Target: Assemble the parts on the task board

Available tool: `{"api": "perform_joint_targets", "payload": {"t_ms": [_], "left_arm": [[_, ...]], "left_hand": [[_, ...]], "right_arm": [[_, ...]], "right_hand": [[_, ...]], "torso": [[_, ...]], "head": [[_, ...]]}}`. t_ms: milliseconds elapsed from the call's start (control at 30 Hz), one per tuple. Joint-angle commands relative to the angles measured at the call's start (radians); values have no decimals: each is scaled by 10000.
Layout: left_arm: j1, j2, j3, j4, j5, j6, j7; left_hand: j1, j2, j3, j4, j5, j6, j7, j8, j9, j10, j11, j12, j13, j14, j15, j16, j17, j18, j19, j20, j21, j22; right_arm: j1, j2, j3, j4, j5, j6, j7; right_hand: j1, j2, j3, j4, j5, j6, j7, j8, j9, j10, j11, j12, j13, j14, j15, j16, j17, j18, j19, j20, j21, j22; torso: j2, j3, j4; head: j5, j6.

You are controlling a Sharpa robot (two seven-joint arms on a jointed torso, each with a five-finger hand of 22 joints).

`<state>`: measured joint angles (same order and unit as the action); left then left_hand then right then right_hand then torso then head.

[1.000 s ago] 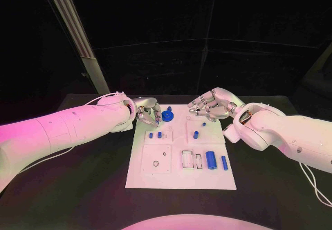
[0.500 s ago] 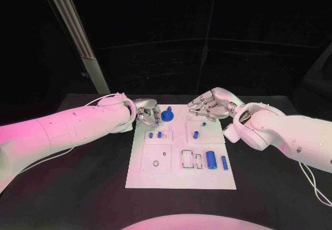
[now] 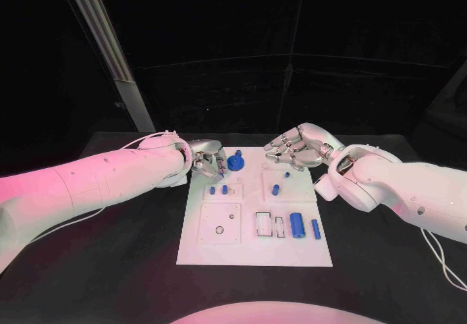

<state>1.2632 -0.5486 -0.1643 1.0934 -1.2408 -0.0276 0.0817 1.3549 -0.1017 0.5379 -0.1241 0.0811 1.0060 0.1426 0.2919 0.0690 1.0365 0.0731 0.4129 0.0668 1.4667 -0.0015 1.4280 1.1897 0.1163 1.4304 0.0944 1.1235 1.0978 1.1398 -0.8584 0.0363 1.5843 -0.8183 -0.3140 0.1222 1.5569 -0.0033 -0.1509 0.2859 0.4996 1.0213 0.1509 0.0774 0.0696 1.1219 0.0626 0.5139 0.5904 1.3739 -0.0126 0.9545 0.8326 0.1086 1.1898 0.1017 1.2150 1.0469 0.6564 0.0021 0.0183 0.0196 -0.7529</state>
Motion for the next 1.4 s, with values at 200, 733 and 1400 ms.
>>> {"api": "perform_joint_targets", "payload": {"t_ms": [200, 733, 1400], "left_arm": [[0, 28, -29, 56, 49, 137, -30], [0, 24, -75, 77, 49, 317, -191], [0, 32, -80, -22, 50, 345, -241]], "left_hand": [[-278, -100, -197, -2, -75, 63, -13, -117, -10, 59, 42, -151, -1, 162, -43, -49, -71, -73, -75, -16, -67, -14], [-396, -237, -629, 2, -50, 0, -11, -242, -17, 31, 47, -228, 36, 140, -50, -65, -171, -66, -106, -39, -106, -10], [-380, -273, -923, -1, -31, -442, 171, -500, -25, -651, 266, -500, -8, 111, 122, -76, -277, -50, -152, 100, -237, -100]], "right_arm": [[14, -6, 5, 15, 30, 26, 117], [14, -9, 5, 18, 30, 33, 104], [15, -46, 5, 10, 30, 6, 91]], "right_hand": [[115, 33, 71, -11, 68, -83, -1, 61, 0, -91, -10, 67, -12, -85, 20, -66, -14, 140, -61, -16, -43, -7], [115, 33, 71, -11, 68, -83, -1, 61, 0, -91, -10, 67, -12, -85, 20, -66, -14, 140, -61, -16, -43, -7], [131, 29, 88, -16, 69, -88, 1, 64, 0, -108, -7, 69, -19, -114, 21, -131, -91, 154, -105, -15, -83, -61]], "torso": [[3, 4, -4], [1, 5, 2], [-5, 3, -3]], "head": [[-15, -23], [-27, -33], [-42, -21]]}}
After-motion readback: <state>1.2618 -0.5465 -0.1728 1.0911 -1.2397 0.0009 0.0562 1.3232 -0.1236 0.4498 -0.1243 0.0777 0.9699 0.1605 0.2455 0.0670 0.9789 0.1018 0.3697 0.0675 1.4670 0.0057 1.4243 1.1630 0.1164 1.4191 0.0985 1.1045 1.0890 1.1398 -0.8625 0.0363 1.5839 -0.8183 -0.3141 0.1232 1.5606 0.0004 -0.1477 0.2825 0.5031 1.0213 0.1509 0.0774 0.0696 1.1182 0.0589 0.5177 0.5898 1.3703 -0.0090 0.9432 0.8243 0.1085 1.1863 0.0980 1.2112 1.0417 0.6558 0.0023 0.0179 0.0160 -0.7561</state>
